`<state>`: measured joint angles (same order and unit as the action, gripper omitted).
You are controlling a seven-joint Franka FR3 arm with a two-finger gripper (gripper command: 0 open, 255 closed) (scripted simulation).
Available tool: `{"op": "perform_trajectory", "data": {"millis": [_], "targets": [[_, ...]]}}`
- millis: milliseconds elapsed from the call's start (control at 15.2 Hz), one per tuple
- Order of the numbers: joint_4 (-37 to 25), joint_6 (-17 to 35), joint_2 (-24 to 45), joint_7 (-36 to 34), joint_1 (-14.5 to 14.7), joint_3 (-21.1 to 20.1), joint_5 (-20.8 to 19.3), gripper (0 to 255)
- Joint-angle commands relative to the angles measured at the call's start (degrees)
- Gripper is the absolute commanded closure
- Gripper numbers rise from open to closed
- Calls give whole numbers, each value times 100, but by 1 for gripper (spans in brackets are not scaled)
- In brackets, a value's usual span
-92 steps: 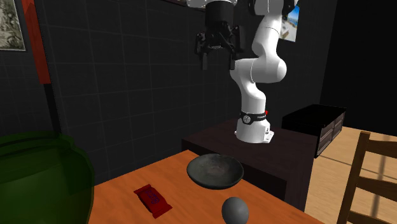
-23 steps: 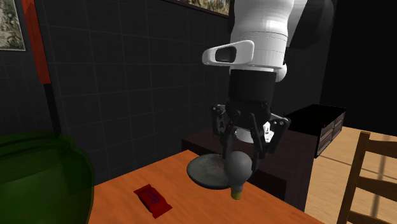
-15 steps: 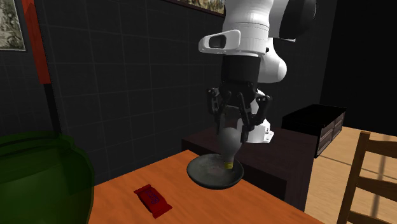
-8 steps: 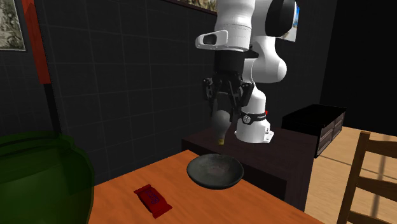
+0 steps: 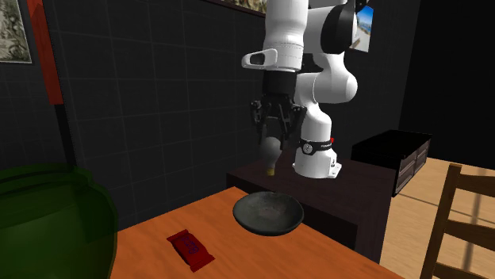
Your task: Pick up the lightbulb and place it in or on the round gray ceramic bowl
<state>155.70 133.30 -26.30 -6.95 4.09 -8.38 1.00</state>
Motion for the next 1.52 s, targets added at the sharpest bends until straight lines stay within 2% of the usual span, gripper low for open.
{"op": "perform_trajectory", "data": {"millis": [0, 924, 1452], "targets": [[90, 199, 106, -11, -10, -10, -10, 255], [497, 1669, 1175, -216, -139, -144, -210, 255], [497, 1669, 1175, -216, -139, -144, -210, 255]]}}
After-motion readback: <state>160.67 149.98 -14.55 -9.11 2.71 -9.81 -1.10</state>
